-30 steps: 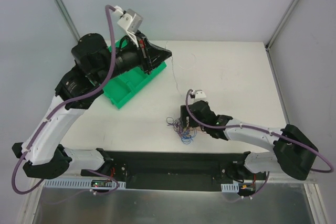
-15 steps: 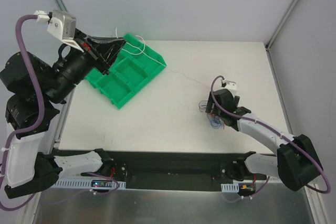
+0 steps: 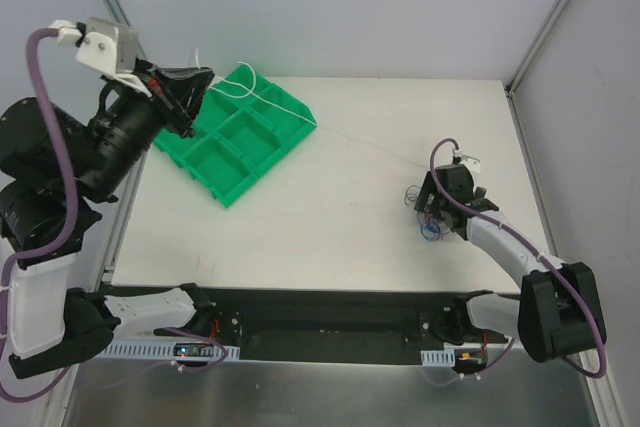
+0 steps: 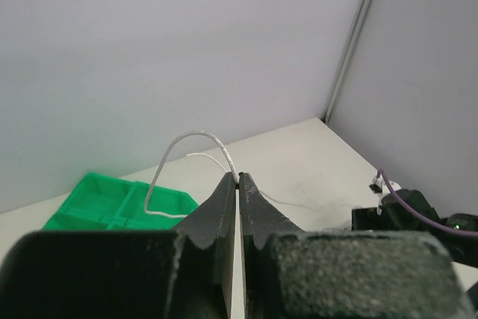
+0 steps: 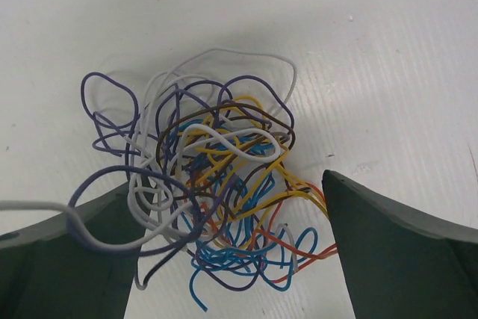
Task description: Untangle the cables
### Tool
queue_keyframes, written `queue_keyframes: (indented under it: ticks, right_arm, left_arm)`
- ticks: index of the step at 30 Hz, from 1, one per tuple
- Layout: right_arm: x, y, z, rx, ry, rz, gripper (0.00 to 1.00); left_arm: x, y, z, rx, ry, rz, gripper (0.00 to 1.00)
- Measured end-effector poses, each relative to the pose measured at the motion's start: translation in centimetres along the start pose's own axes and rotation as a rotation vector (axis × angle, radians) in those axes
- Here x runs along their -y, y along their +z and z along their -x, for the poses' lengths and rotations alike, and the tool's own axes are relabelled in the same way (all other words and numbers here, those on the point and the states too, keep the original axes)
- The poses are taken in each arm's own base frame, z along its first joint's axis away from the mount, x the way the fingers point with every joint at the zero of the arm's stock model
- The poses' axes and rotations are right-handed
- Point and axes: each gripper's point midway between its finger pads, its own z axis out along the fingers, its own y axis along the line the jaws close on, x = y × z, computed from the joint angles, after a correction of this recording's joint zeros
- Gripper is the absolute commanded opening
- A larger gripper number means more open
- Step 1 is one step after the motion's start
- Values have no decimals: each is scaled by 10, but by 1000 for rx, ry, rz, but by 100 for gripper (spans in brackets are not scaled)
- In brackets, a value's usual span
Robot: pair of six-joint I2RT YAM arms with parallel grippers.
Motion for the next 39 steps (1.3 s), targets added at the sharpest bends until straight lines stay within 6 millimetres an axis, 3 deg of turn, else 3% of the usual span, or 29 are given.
queue_keyframes:
  ticks: [5, 7, 9, 11, 17, 20, 23, 30, 37, 39]
  right_arm:
    - [-12, -3, -2, -5, -41, 82, 99]
    - [-20, -6, -3, -4, -61, 136, 99]
    - [-30, -11, -2, 9, -85, 196, 99]
    - [-39, -17, -1, 28, -110, 248, 99]
    - [-63, -32, -1, 84, -148, 415, 99]
    - [-76, -36, -11, 83, -182, 508, 98]
    - [-86, -39, -22, 70, -201, 581, 99]
    - [-84, -57, -12, 176, -177, 627, 100]
    - [-56, -60, 12, 312, -73, 490, 96]
    - [-51, -59, 16, 330, -52, 467, 96]
  left_arm:
    - [-7, -15, 18, 54, 9, 17, 0]
    - [-6, -13, 13, 48, 2, 13, 0]
    - [-2, -3, -7, 3, -9, 6, 0]
    - [4, 12, -40, -75, -18, -6, 0]
    - [27, 52, -208, -475, -40, -39, 0]
    - [39, 47, -304, -705, -65, -81, 0]
    - [45, 35, -360, -836, -95, -105, 0]
    - [73, 50, -408, -904, -198, -198, 0]
    - [103, 60, -462, -1032, -308, -292, 2]
    - [107, 59, -471, -1059, -334, -303, 8]
